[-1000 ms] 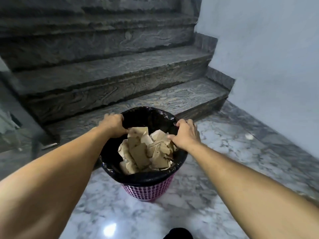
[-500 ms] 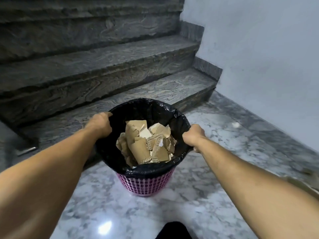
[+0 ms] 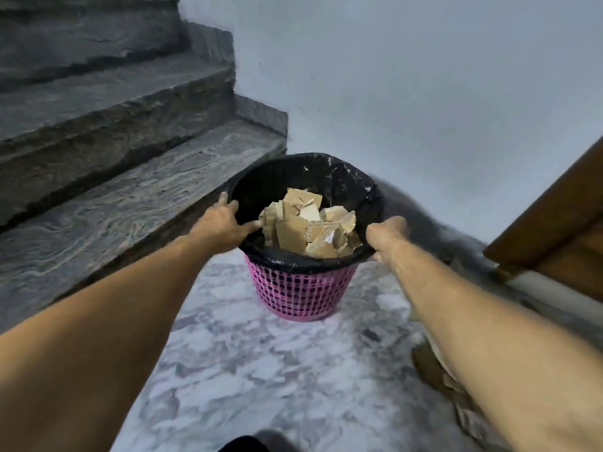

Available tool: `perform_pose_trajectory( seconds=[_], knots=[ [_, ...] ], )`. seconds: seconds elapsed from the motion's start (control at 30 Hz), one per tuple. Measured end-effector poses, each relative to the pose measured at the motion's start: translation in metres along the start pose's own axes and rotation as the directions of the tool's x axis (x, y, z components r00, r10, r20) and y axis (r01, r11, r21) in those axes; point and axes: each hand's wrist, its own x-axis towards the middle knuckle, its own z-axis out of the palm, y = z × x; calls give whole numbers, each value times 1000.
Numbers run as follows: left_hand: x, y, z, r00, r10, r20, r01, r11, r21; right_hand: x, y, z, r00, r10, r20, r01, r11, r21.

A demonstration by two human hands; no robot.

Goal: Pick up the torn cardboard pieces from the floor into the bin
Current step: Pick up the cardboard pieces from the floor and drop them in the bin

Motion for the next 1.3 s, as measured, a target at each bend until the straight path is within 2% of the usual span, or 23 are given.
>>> perform_pose_trajectory(
  seconds=[0.13, 0.3, 0.43, 0.73, 0.8, 0.9, 0.97, 1.07, 1.17, 1.3],
  knots=[
    [17, 61, 40, 998, 50, 26, -51, 997, 54, 46, 8, -38, 997, 26, -78, -22, 998, 62],
    [23, 128, 75, 988, 129, 87, -134, 989, 54, 119, 31, -75, 994, 71, -82, -56, 983, 173],
    [35, 166, 94, 976, 192, 100, -200, 977, 76, 121, 29, -115, 993, 98, -69, -81, 973, 217],
    [46, 202, 112, 955, 285, 80, -296, 921, 254, 137, 51, -145, 970, 124, 208, -199, 896, 397],
    [44, 208, 115, 944, 321, 70, -327, 893, 310, 135, 53, -154, 951, 113, 288, -222, 897, 381],
    [35, 227, 121, 911, 400, 96, -402, 817, 413, 132, 57, -171, 903, 150, 403, -273, 924, 267],
    [27, 248, 126, 894, 431, 124, -441, 790, 426, 130, 63, -186, 889, 169, 425, -270, 944, 189],
    [12, 281, 134, 879, 453, 148, -471, 777, 418, 130, 76, -212, 895, 163, 416, -251, 954, 166],
    [-4, 315, 149, 818, 558, 141, -559, 712, 425, 130, 100, -244, 913, 170, 371, -239, 959, 149],
    [-25, 356, 170, 629, 756, 182, -727, 489, 482, 135, 144, -273, 943, 187, 275, -216, 973, 79]
  ],
)
